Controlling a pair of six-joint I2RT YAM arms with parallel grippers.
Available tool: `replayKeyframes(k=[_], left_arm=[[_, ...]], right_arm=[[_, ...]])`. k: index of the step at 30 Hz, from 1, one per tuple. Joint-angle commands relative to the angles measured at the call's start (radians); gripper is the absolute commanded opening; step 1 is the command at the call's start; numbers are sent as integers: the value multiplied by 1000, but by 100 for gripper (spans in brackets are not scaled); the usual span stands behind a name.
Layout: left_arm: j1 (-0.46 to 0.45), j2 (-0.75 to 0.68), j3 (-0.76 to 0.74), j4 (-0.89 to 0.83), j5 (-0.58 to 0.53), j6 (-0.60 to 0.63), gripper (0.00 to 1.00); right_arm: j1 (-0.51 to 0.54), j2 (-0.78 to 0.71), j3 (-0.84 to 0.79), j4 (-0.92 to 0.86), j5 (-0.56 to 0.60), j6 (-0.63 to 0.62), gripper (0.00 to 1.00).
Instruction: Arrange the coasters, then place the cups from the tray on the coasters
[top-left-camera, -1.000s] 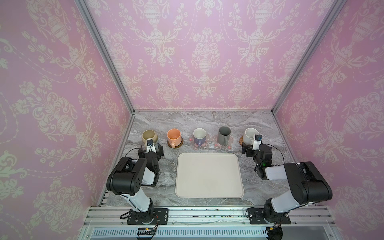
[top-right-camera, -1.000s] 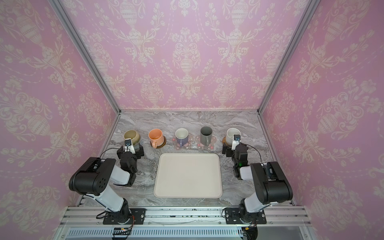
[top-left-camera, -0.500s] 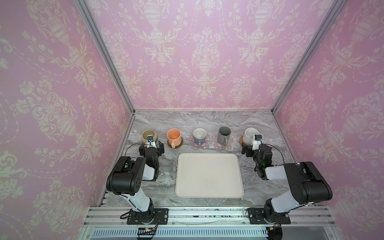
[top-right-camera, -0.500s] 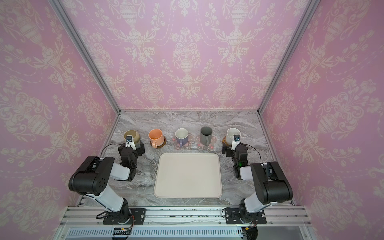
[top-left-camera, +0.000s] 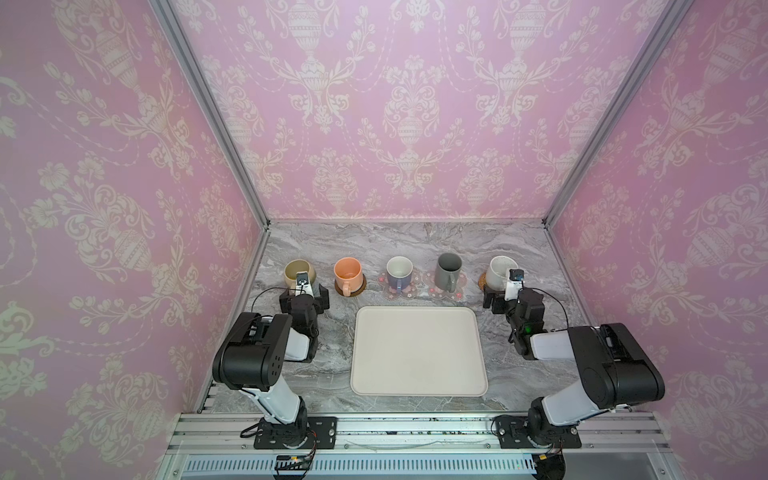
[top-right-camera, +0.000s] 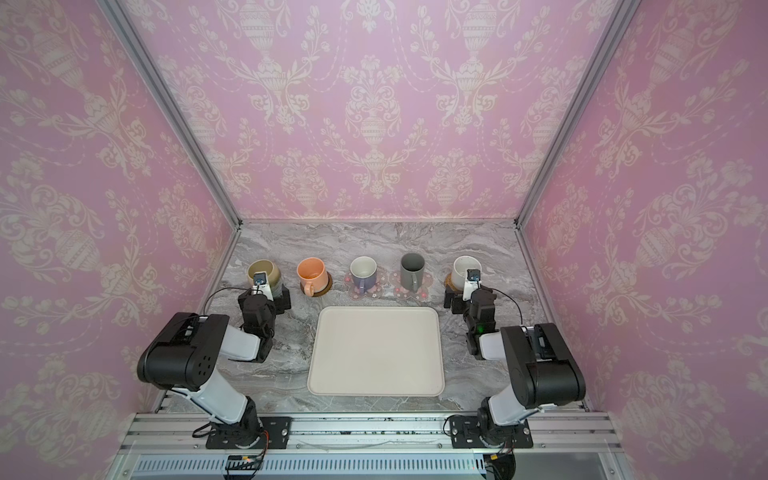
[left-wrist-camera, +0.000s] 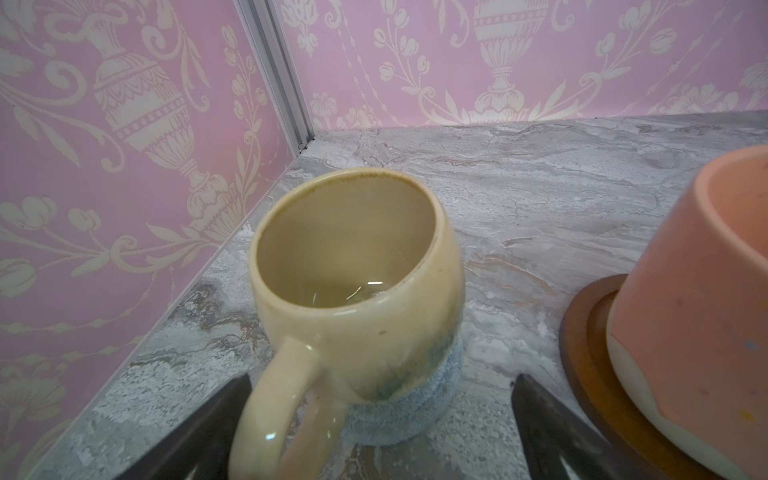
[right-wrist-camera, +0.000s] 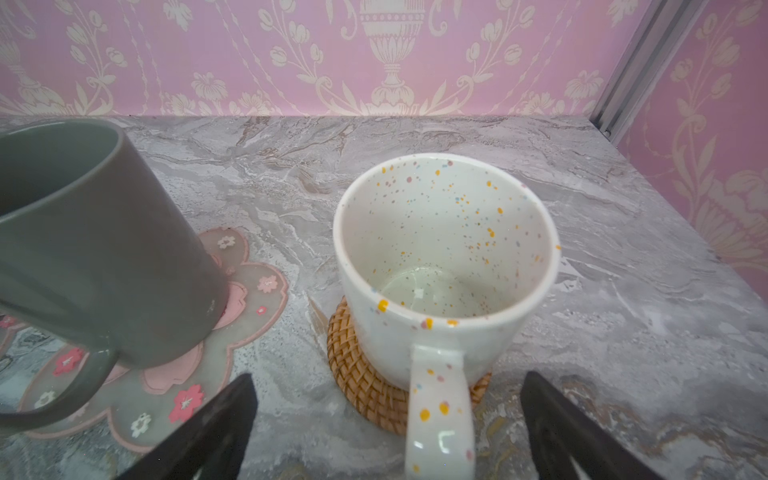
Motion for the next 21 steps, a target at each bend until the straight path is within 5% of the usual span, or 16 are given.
replayKeyframes(k=[1, 21], left_arm=[[8, -15, 7, -21, 16, -24, 99], [8, -15, 7, -21, 16, -24, 99]], right_arm=[[-5, 2, 12, 12, -6, -10, 100], [-16, 3, 23, -7, -26, -5, 100]])
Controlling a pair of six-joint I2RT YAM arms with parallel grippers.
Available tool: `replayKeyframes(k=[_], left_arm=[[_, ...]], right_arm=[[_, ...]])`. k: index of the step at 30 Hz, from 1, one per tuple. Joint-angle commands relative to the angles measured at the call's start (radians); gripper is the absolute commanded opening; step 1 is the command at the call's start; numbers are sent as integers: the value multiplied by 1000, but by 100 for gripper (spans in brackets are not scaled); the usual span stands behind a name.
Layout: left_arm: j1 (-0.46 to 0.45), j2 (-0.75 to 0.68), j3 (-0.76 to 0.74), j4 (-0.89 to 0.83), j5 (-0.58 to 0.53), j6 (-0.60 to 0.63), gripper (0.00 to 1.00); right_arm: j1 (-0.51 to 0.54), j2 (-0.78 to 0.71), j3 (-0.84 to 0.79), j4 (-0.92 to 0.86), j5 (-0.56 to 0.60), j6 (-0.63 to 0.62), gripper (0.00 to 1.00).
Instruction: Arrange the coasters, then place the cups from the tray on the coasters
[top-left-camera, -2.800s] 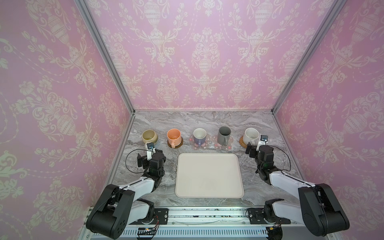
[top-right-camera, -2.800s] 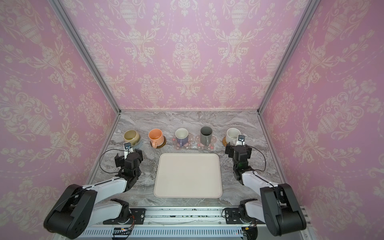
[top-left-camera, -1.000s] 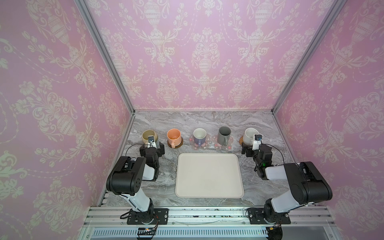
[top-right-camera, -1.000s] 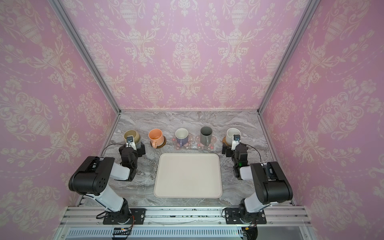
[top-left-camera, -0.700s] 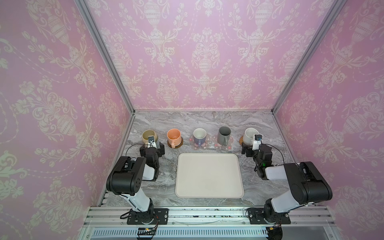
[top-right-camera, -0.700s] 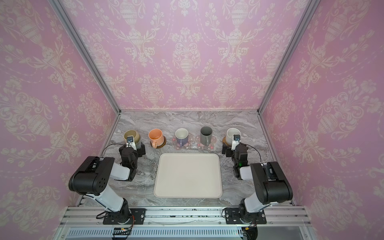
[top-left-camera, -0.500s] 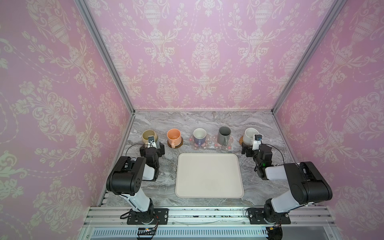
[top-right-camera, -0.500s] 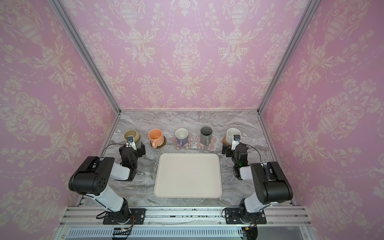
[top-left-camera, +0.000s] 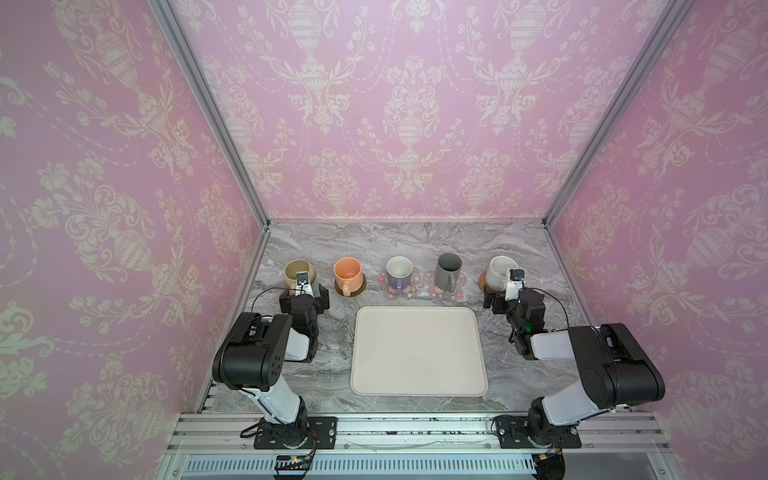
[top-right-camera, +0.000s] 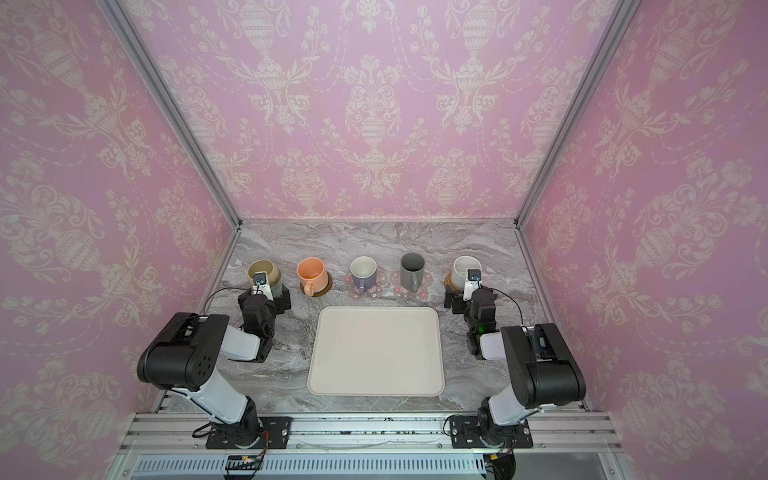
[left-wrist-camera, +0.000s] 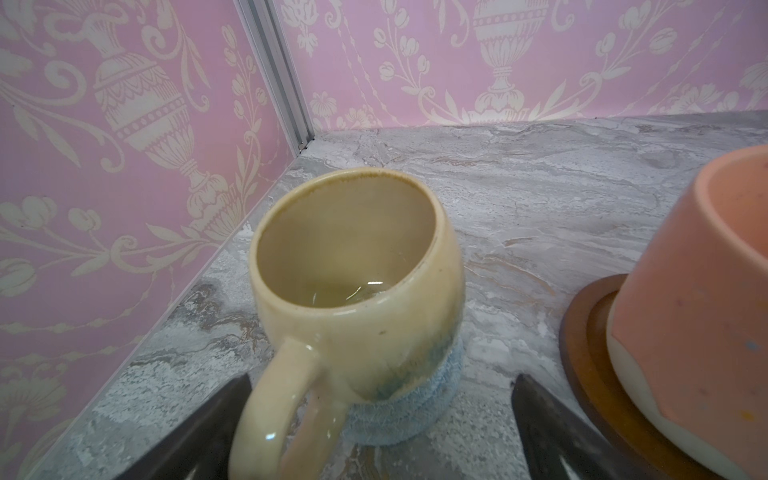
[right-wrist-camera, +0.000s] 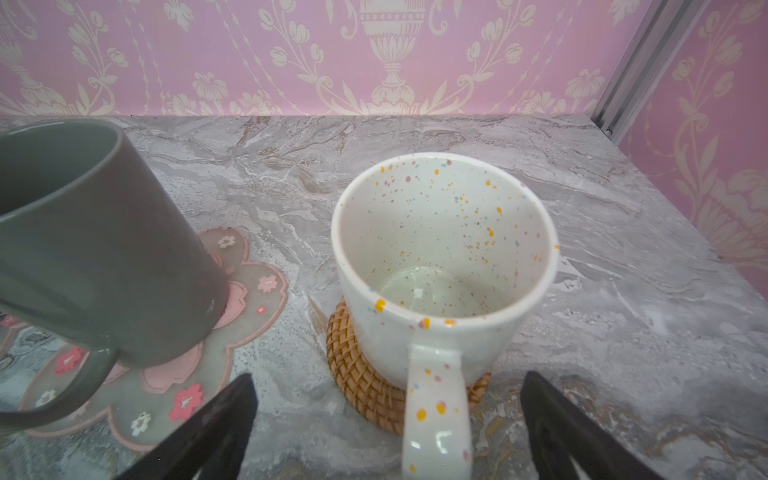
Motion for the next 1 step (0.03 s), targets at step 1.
replayKeyframes(k=[1], left_arm=[[8, -15, 6, -21, 17, -24, 99]], right_arm=[[-5, 3, 21, -3, -14, -6, 100]])
